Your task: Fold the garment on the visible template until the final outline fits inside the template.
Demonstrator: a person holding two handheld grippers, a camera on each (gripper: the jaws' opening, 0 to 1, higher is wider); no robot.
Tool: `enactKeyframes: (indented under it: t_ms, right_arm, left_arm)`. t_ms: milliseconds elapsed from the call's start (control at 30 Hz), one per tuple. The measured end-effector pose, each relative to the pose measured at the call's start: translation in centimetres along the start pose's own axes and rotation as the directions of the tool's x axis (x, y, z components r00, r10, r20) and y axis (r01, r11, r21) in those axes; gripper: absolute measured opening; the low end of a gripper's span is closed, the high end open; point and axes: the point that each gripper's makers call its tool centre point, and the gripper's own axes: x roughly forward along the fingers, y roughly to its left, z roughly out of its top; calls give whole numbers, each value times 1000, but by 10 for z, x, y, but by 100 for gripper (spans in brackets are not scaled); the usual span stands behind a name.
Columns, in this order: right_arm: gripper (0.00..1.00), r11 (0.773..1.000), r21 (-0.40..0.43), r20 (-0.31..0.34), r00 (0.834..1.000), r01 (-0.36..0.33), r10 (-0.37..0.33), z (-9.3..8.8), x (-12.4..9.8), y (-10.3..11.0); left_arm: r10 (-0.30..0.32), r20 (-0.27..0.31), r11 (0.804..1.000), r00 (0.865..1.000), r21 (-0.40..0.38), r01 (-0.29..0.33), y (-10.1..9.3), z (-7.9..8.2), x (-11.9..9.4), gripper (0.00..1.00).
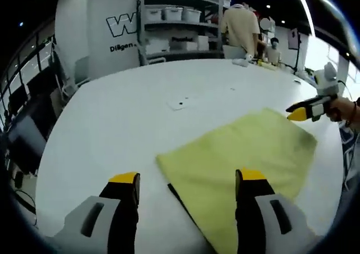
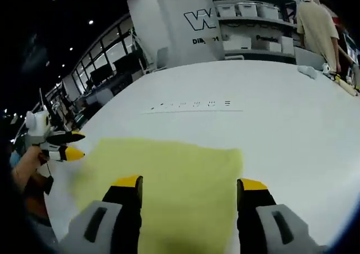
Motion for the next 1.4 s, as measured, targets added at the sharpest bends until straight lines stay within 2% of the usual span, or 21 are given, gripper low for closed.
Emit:
enactKeyframes:
  t_ms: [133,300,400,600,867,1033,1133,1233,1400]
  right_arm:
    - [71,1000,-26,5,1000,-15,15,-4,-11,8]
    - [74,998,-40,2,999,-53,53,-16,-29,21]
    - [75,995,-77,0,998,-64,64,-23,-39,28]
    - [74,994,-79,-2,997,-76,77,-35,-55,36]
    - [70,991,-102,-13,997,-83,82,-52,-68,35]
    - [61,992,-107,-21,998,-67,65,-67,-76,28]
    - [55,992,-118,-12,999,-48,46,-72,-81,21]
    - [47,991,-131,-17,1000,-26,24,-81,-84,13]
    - [40,991,-131,-27,1000,-18,15,-91,-88,7]
  left_arm:
    - [-14,11,1000,1000,-8,14,-6,-1,-7,77]
    - [-79,13,995,997,-58,80,-30,-13,-21,78]
    - [-99,17,994,995,-50,100,-38,-16,-27,82]
    - [-99,-1,995,995,-3,99,-45,-27,-42,81]
    - [-85,1,996,996,-11,85,-46,-44,-56,70]
    - [-60,0,998,998,-21,60,-39,-60,-62,59]
    - [-64,-17,998,998,-23,64,-38,-71,-64,50]
    - [-61,-46,998,997,-25,60,-36,-84,-66,49]
    - [-74,-60,996,995,-49,71,-37,-95,-68,45]
